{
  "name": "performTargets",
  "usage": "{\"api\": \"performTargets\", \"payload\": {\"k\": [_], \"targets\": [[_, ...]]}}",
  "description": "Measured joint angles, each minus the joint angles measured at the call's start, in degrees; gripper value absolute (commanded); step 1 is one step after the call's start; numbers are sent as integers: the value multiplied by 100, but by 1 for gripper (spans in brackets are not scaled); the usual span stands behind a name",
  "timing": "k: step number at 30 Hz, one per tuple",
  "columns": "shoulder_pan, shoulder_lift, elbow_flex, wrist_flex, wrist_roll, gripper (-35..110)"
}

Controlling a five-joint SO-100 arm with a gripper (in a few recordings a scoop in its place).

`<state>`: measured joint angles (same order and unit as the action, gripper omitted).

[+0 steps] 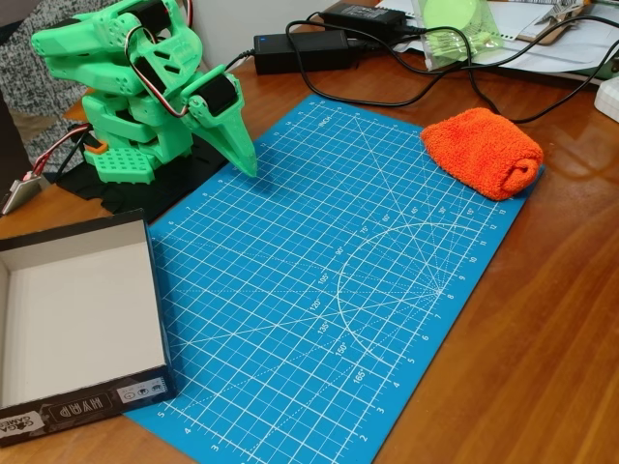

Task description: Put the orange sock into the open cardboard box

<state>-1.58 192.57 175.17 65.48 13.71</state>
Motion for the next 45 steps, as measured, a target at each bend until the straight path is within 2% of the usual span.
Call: {"api": "performTargets", "payload": {"k": [4,7,10,16,19,33,45], "targets": [[-308,0,-26,-299,-703,-1],[-589,-475,-747,-501,-809,4],[-949,-1749,-2092,-914,-826,7],[-1397,-5010,-5282,-896,-861,17],[-1582,-6311,-6346,-1072,-1160,21],[-2522,-10468,-9070,-1380,-2575,24],[-2435,-13368,-10758,-2399,-3533,25]]}}
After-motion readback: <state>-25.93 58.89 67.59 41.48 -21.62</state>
